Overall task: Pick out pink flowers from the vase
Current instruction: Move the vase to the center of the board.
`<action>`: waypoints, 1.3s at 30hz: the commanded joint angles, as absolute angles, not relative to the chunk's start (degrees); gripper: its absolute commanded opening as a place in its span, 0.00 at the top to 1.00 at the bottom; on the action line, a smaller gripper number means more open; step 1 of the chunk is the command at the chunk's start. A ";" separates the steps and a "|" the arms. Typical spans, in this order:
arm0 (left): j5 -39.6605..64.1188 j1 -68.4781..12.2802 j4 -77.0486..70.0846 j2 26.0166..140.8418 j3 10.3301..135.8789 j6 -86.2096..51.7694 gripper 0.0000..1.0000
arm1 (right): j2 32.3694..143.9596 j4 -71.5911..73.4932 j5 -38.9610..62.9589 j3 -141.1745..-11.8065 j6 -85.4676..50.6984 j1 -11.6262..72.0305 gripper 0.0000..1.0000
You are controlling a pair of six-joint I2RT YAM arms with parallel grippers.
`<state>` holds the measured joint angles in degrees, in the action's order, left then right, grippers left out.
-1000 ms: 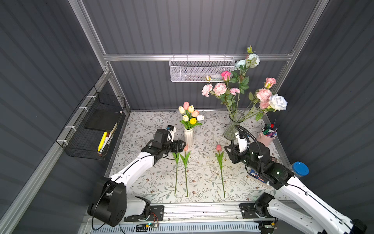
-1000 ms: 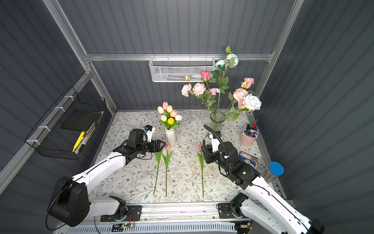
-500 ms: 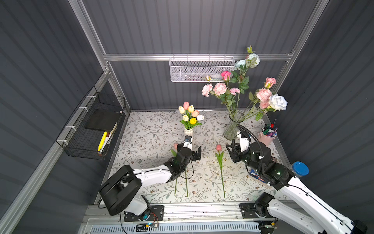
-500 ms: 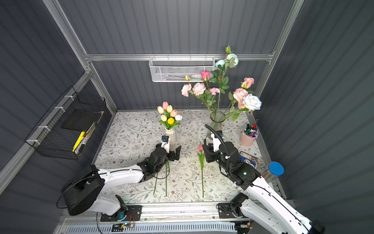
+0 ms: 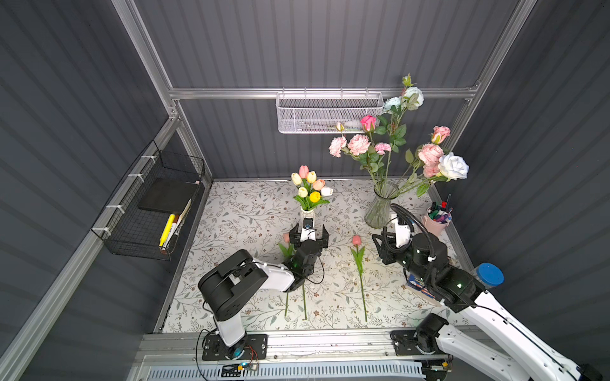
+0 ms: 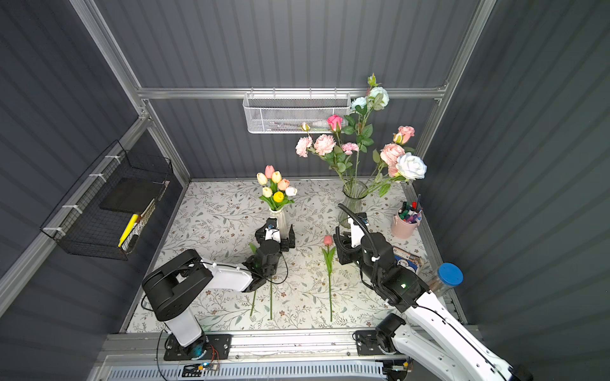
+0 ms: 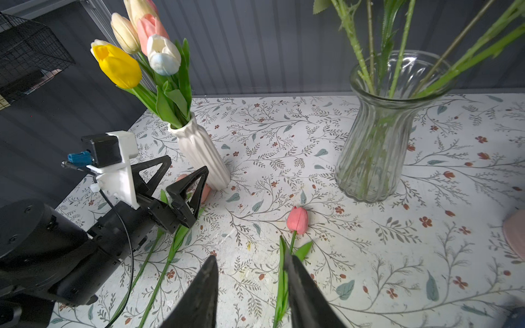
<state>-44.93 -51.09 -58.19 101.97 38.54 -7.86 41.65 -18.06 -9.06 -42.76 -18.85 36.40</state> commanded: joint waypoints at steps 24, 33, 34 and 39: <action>-48.98 -47.74 -82.26 116.08 44.90 -0.62 0.06 | 39.56 -19.91 -8.11 -41.63 -18.89 36.15 0.59; -47.57 -45.76 -82.25 118.15 46.55 -0.09 0.13 | 39.62 -20.65 -7.87 -41.88 -18.54 36.17 0.59; -47.42 -45.53 -82.35 118.51 46.93 -0.09 0.14 | 39.55 -20.85 -7.83 -41.97 -18.44 36.17 0.59; -45.97 -44.01 -82.35 120.08 48.32 -0.33 0.17 | 39.30 -21.80 -7.82 -42.52 -18.09 36.17 0.59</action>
